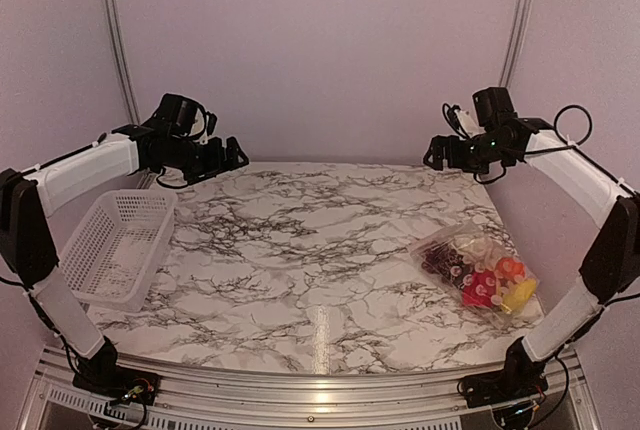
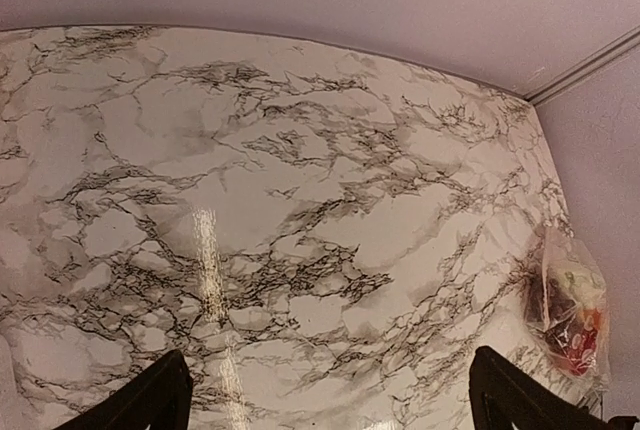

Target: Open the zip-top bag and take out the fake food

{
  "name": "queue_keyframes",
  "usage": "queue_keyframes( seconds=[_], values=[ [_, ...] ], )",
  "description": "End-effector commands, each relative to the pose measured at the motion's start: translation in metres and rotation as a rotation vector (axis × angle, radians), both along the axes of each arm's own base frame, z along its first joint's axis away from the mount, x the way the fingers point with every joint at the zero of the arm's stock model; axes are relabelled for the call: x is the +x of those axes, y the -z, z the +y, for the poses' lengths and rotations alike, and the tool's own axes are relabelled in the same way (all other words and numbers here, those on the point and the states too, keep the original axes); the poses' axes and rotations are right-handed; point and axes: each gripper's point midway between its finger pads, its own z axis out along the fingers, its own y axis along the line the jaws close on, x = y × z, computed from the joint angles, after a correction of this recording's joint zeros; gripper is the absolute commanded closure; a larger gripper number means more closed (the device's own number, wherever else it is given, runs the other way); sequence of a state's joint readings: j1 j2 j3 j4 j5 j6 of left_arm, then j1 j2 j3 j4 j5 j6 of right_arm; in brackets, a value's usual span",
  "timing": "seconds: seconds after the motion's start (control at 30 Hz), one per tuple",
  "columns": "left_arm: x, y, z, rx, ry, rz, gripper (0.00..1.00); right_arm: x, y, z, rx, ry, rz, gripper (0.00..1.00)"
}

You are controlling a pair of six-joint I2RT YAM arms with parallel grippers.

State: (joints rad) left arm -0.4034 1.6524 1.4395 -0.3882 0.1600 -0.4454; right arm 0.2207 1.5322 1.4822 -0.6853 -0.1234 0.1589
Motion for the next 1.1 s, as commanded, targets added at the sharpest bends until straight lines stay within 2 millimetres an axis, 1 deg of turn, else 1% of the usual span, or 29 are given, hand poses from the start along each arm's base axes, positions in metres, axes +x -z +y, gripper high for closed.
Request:
queue_keyframes(
  seconds=[0.0, 0.13, 0.23, 0.3, 0.37, 0.4, 0.5, 0.6, 0.73, 0.87, 0.93, 1.07],
  values=[
    [-0.008, 0.002, -0.019, -0.032, 0.055, 0.032, 0.01, -0.014, 0.041, -0.012, -0.125, 0.002, 0.173, 0.03],
    [-0.016, 0.002, -0.018, -0.039, 0.051, 0.034, 0.01, -0.027, 0.063, -0.014, -0.144, -0.007, 0.265, 0.06],
    [-0.021, 0.004, -0.014, -0.030, 0.043, 0.035, 0.01, -0.038, 0.078, -0.015, -0.174, -0.001, 0.305, 0.06],
    [-0.025, 0.007, -0.012, -0.023, 0.039, 0.039, 0.01, -0.046, 0.091, -0.020, -0.204, 0.009, 0.341, 0.07],
    [-0.028, 0.009, -0.010, -0.022, 0.037, 0.040, 0.01, -0.050, 0.103, -0.030, -0.257, 0.037, 0.374, 0.07],
    [-0.029, 0.011, -0.009, -0.022, 0.037, 0.042, 0.01, -0.051, 0.106, -0.035, -0.280, 0.050, 0.380, 0.06],
    [-0.030, 0.013, -0.010, -0.026, 0.045, 0.046, 0.01, -0.046, 0.112, -0.055, -0.360, 0.111, 0.391, 0.05],
    [-0.030, 0.014, -0.013, -0.034, 0.054, 0.047, 0.01, -0.034, 0.117, -0.073, -0.342, 0.167, 0.401, 0.04],
    [-0.029, 0.015, -0.013, -0.032, 0.054, 0.048, 0.01, -0.018, 0.128, -0.091, -0.343, 0.210, 0.420, 0.04],
    [-0.029, 0.014, -0.012, -0.019, 0.054, 0.046, 0.01, -0.014, 0.145, -0.098, -0.342, 0.201, 0.460, 0.04],
    [-0.029, 0.015, -0.009, -0.010, 0.050, 0.047, 0.01, -0.015, 0.155, -0.097, -0.335, 0.178, 0.484, 0.05],
    [-0.033, 0.018, -0.005, 0.002, 0.042, 0.051, 0.01, -0.014, 0.171, -0.096, -0.336, 0.153, 0.506, 0.12]
  ],
)
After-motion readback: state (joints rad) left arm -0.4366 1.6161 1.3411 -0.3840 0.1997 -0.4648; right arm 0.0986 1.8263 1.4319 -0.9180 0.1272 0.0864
